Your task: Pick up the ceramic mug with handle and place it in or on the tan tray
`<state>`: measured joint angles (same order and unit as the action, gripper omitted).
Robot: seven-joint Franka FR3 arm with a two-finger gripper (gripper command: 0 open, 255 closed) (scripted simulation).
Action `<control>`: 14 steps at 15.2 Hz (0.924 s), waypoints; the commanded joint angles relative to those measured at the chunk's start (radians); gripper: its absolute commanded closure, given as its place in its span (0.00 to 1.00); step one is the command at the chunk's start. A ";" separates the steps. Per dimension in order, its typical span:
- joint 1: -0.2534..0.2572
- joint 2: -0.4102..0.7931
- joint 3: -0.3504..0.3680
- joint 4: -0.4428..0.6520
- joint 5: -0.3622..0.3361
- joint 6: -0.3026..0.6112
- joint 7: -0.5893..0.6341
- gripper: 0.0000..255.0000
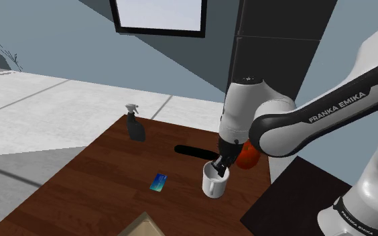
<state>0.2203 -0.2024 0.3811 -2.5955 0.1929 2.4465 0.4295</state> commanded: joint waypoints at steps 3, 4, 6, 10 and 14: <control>0.013 0.016 0.030 0.058 -0.013 -0.038 0.058 1.00; 0.018 0.038 0.047 0.083 -0.024 -0.040 0.090 1.00; 0.028 0.083 0.079 0.136 -0.051 -0.046 0.154 1.00; 0.053 0.185 0.132 0.255 -0.125 -0.066 0.289 1.00; 0.095 0.299 0.165 0.390 -0.215 -0.099 0.422 1.00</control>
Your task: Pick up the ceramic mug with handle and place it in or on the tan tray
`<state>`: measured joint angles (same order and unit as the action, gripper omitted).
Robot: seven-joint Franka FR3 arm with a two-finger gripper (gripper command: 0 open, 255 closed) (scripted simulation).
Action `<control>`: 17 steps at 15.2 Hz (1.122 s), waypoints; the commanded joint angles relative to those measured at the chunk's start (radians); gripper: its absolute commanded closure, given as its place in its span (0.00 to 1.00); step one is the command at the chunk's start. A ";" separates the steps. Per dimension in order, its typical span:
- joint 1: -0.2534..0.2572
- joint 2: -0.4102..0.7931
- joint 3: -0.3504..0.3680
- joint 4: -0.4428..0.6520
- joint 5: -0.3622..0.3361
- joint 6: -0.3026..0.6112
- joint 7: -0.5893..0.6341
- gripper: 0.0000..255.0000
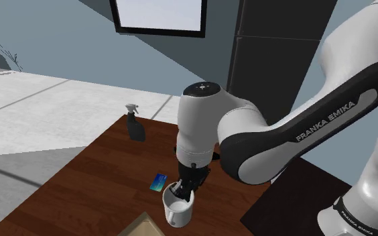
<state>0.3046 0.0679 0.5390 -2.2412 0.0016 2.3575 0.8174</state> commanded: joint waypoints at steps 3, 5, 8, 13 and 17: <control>0.056 0.120 0.017 0.149 -0.093 -0.046 0.127 1.00; 0.094 0.183 0.016 0.231 -0.136 -0.075 0.183 1.00; 0.157 0.280 0.011 0.364 -0.194 -0.126 0.255 1.00; 0.235 0.392 -0.006 0.517 -0.250 -0.180 0.318 1.00; 0.241 0.418 -0.016 0.499 -0.267 -0.138 0.328 1.00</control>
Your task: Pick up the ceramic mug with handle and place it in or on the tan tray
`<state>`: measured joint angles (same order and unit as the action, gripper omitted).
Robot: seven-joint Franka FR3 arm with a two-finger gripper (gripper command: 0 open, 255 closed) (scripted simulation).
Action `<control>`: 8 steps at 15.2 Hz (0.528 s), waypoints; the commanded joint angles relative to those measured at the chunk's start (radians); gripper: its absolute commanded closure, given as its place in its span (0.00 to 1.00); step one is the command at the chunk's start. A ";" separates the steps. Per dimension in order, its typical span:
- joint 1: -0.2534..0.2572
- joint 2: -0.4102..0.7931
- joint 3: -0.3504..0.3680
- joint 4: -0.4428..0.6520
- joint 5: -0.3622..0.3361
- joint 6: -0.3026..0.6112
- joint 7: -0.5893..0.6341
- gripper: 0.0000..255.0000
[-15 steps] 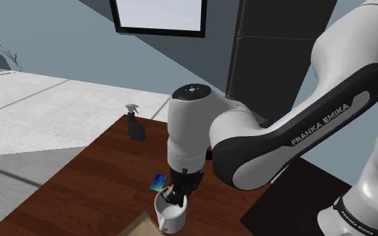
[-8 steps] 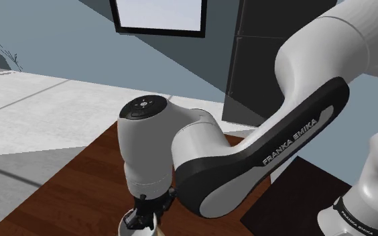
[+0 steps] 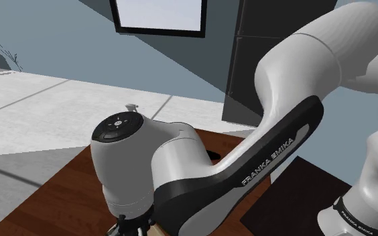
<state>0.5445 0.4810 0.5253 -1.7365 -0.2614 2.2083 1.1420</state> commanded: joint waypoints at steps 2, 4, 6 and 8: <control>0.005 0.019 -0.008 -0.014 -0.013 0.031 0.008 1.00; 0.009 0.033 -0.014 -0.021 -0.022 0.051 0.013 1.00; 0.013 0.048 -0.020 -0.027 -0.031 0.071 0.019 1.00; 0.018 0.063 -0.026 -0.032 -0.041 0.090 0.025 1.00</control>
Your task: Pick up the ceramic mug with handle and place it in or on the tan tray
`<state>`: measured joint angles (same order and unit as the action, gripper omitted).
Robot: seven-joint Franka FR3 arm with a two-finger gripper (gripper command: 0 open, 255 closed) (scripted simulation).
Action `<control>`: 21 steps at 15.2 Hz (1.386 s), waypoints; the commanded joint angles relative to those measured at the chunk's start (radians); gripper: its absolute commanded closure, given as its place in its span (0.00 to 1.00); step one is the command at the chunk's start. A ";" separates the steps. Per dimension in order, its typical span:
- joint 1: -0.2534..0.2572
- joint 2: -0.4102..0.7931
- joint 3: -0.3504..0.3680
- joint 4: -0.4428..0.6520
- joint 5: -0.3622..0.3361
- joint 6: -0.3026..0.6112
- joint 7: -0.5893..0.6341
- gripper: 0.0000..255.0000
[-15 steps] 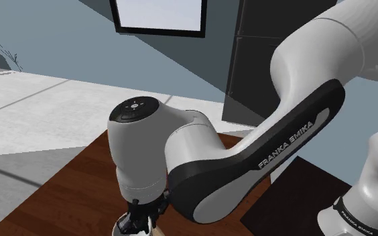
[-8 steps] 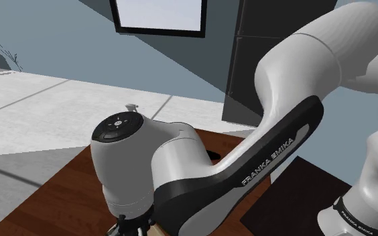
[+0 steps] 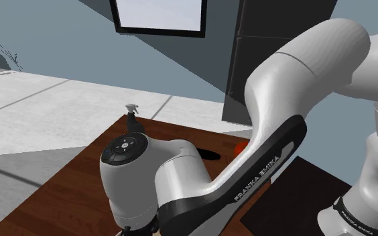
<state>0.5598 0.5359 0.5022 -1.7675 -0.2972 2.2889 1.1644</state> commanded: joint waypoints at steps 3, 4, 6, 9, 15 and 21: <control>0.009 0.033 -0.014 -0.006 -0.019 0.038 0.011 1.00; 0.014 0.046 -0.020 -0.009 -0.027 0.053 0.015 1.00; 0.014 0.046 -0.020 -0.009 -0.027 0.053 0.015 1.00; 0.014 0.046 -0.020 -0.009 -0.027 0.053 0.015 1.00; 0.014 0.046 -0.020 -0.009 -0.027 0.053 0.015 0.00; -0.009 -0.021 0.008 -0.005 0.011 -0.014 -0.008 0.00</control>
<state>0.5582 0.5303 0.5037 -1.7787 -0.2971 2.2961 1.1665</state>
